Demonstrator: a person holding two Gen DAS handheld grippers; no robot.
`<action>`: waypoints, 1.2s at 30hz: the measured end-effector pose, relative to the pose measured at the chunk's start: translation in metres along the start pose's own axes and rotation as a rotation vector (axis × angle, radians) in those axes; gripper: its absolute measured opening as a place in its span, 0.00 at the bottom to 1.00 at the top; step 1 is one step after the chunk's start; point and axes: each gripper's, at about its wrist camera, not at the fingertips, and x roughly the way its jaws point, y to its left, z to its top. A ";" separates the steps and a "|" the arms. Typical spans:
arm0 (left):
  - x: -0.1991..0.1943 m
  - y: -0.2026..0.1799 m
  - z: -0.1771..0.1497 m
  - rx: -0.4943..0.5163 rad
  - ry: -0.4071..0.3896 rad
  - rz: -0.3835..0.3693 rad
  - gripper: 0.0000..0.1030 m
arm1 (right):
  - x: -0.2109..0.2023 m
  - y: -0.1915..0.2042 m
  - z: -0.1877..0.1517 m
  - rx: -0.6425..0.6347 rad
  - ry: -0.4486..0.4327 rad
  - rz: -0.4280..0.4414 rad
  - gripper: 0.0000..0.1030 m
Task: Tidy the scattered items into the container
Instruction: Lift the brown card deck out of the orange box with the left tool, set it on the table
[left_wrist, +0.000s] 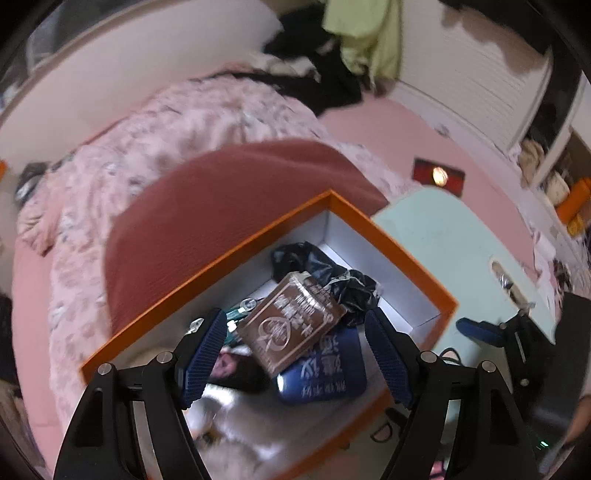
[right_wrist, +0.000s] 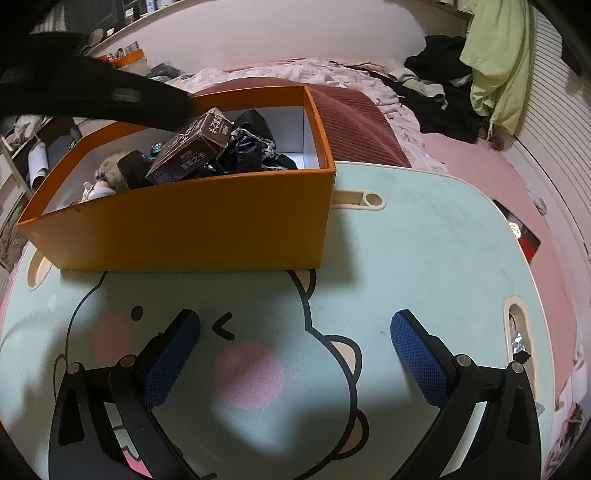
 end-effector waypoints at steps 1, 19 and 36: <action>0.005 0.000 0.001 0.012 0.016 -0.007 0.69 | 0.001 0.001 0.000 -0.003 0.000 0.003 1.00; -0.085 0.006 -0.010 -0.028 -0.229 -0.128 0.39 | 0.005 -0.002 -0.002 -0.002 0.002 0.014 1.00; -0.058 -0.033 -0.156 -0.249 -0.230 -0.015 0.40 | 0.001 -0.003 -0.002 -0.016 -0.003 0.040 1.00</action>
